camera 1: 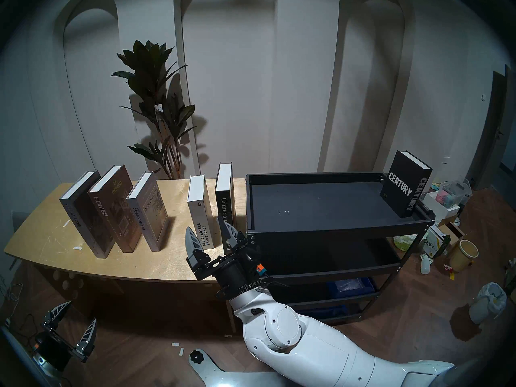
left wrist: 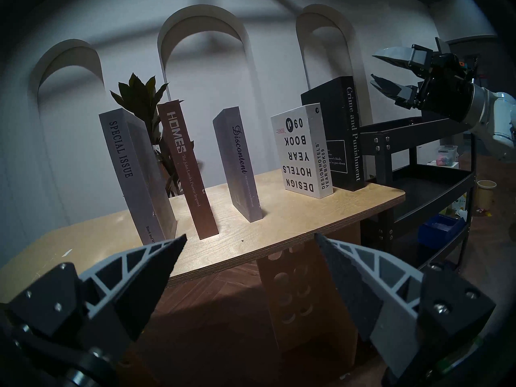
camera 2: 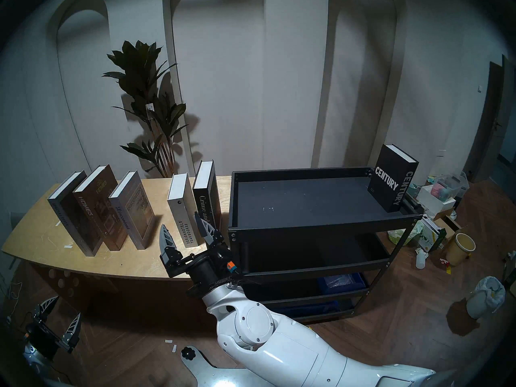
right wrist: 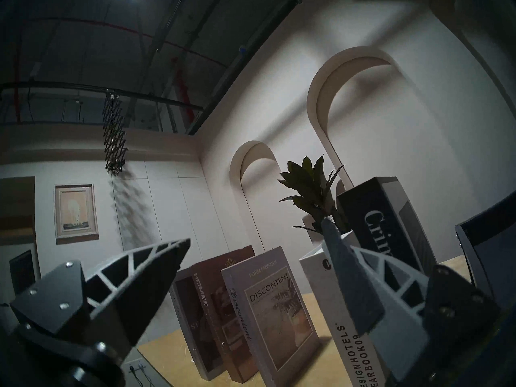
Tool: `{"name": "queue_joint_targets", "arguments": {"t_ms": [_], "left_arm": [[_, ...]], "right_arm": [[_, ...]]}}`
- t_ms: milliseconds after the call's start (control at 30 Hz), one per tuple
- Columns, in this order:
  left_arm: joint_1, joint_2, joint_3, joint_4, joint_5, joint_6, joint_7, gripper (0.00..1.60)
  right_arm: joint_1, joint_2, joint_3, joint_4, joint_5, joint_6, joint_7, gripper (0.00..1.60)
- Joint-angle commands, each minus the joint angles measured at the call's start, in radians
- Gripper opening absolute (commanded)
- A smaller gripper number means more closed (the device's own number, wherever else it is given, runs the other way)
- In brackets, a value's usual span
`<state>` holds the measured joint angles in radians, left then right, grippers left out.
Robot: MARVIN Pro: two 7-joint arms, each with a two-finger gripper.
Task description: Move the books from the display table onto the shelf, standing them upright with spines facing out and tallest at one end
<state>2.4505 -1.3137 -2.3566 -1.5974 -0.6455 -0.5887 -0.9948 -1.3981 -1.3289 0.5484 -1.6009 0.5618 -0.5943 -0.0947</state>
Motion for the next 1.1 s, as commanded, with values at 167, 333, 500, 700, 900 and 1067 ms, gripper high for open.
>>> {"name": "queue_joint_targets", "arguments": {"t_ms": [167,333,500,700,900,1067], "left_arm": [[0.000,0.008,-0.012,0.001,-0.023,-0.004,-0.018,1.60],[0.000,0.010,-0.015,0.004,-0.033,-0.005,-0.032,1.60],[-0.001,0.011,-0.016,0.006,-0.040,-0.005,-0.041,1.60],[-0.001,0.012,-0.018,0.010,-0.051,-0.006,-0.055,1.60],[-0.002,0.014,-0.020,0.013,-0.063,-0.006,-0.068,1.60],[-0.003,0.015,-0.021,0.016,-0.074,-0.006,-0.080,1.60]], "right_arm": [[0.102,-0.094,-0.055,0.056,-0.090,0.039,-0.095,1.60],[0.132,-0.113,-0.090,0.092,-0.134,0.057,-0.169,1.60],[0.148,-0.121,-0.111,0.111,-0.160,0.066,-0.225,1.60],[0.163,-0.122,-0.140,0.125,-0.196,0.076,-0.313,1.60],[0.178,-0.120,-0.170,0.128,-0.230,0.085,-0.414,1.60],[0.193,-0.120,-0.196,0.130,-0.258,0.092,-0.503,1.60]]}}
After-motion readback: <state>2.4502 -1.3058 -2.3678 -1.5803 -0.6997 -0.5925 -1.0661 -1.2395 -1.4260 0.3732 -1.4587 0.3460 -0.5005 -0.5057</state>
